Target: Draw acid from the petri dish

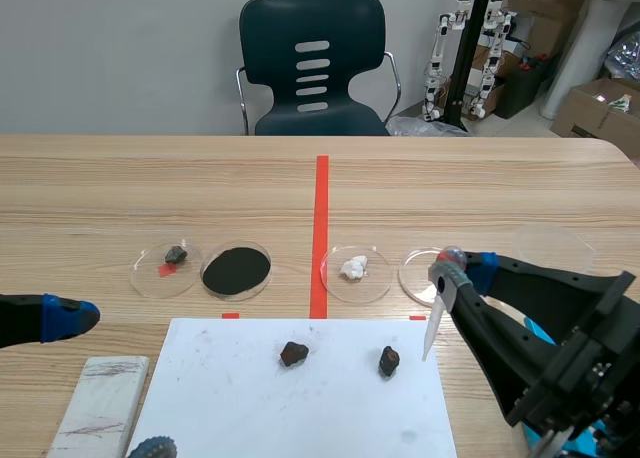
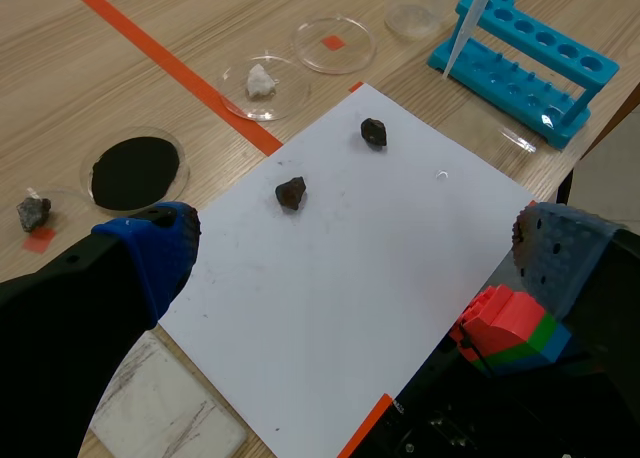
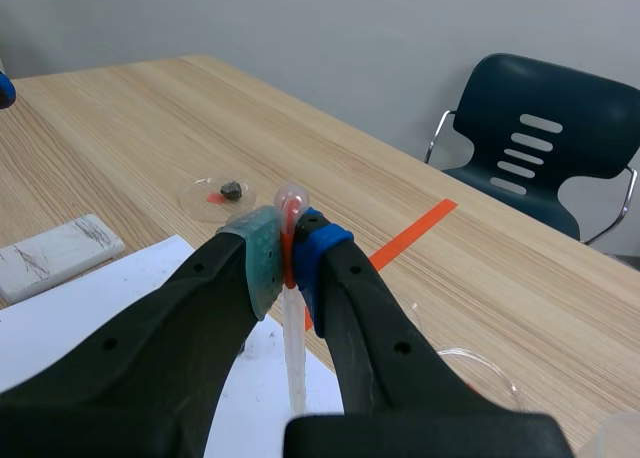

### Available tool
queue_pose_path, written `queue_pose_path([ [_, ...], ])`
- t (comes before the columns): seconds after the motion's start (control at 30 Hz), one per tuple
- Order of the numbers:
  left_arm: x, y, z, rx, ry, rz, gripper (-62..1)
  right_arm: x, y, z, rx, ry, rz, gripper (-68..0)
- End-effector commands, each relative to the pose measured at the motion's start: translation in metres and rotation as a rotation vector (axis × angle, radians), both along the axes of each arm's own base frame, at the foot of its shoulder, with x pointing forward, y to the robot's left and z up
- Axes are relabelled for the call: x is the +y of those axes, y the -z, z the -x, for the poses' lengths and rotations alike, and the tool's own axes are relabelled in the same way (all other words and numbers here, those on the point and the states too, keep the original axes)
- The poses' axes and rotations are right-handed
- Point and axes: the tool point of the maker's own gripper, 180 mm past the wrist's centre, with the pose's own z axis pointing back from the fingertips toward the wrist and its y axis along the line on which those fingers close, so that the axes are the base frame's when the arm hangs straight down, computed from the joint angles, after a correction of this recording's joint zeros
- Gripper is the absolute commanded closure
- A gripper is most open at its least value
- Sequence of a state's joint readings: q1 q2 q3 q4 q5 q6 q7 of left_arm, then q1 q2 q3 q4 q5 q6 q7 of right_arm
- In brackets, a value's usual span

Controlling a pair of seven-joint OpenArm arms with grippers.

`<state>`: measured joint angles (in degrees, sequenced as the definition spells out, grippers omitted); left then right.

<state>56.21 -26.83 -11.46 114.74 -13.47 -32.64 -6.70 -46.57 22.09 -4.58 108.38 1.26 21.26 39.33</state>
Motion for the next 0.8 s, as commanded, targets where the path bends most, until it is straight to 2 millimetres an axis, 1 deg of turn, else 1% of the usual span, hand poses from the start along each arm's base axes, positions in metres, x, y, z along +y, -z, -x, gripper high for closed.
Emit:
queue_pose_path([
  [0.0, -0.001, -0.006, -0.002, -0.014, -0.006, 0.021, -62.3, -0.002, -0.005, -0.001, -0.018, 0.001, -0.006, -1.1],
  [0.5, -0.001, -0.006, -0.002, -0.014, -0.006, 0.021, -62.3, -0.004, -0.005, -0.002, -0.022, 0.007, -0.001, -1.1],
  [0.63, -0.001, -0.005, -0.002, -0.014, -0.006, 0.021, -62.3, -0.016, -0.007, -0.007, -0.038, 0.041, 0.022, -1.1],
  [0.77, -0.001, -0.006, -0.002, -0.014, -0.006, 0.021, -62.3, -0.040, -0.016, -0.018, -0.062, 0.115, 0.022, -1.1],
])
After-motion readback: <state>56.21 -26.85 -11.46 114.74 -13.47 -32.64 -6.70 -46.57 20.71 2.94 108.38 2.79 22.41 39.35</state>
